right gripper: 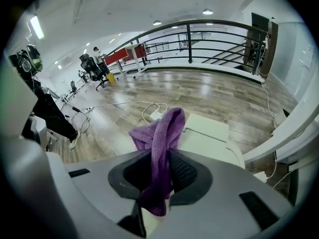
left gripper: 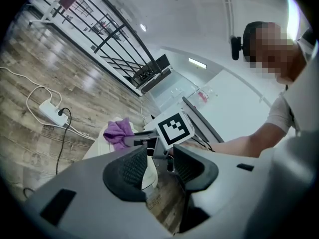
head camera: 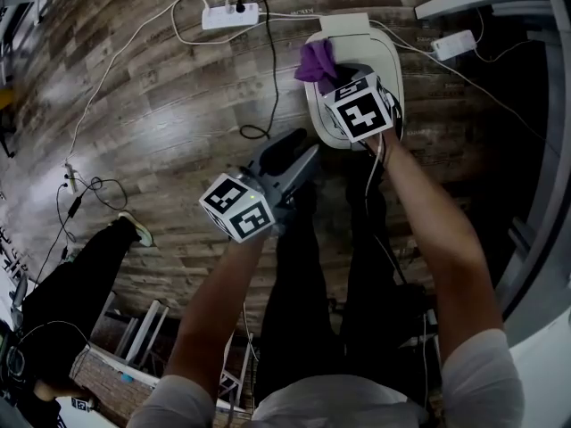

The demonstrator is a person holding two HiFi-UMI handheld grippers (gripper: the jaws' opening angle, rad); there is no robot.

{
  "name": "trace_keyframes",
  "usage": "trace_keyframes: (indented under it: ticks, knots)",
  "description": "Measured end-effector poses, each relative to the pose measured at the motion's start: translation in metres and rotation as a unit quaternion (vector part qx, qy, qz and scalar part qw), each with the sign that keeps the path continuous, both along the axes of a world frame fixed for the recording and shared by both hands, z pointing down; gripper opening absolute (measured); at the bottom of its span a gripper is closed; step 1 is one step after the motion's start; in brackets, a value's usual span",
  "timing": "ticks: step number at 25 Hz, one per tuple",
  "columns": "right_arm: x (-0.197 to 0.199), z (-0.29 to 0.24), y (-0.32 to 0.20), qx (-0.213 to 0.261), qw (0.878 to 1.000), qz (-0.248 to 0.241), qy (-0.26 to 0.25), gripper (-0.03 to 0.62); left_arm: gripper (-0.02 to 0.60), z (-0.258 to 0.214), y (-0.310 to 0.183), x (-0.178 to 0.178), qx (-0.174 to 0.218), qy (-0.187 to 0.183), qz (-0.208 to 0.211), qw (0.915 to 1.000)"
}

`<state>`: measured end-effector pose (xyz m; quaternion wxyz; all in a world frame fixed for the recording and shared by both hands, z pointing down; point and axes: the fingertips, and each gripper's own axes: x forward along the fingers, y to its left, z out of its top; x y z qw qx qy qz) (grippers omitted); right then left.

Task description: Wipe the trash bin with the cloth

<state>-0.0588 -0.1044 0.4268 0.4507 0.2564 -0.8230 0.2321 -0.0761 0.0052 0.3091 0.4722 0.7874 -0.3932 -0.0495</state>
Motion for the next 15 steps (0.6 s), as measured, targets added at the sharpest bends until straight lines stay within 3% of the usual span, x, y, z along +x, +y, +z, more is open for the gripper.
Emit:
trace_keyframes:
  ticks: [15]
  knots:
    - [0.099,0.003,-0.032,0.010,0.995,0.090,0.031,0.091,0.166,0.000,-0.010,0.036,-0.002,0.001,0.031,0.9995]
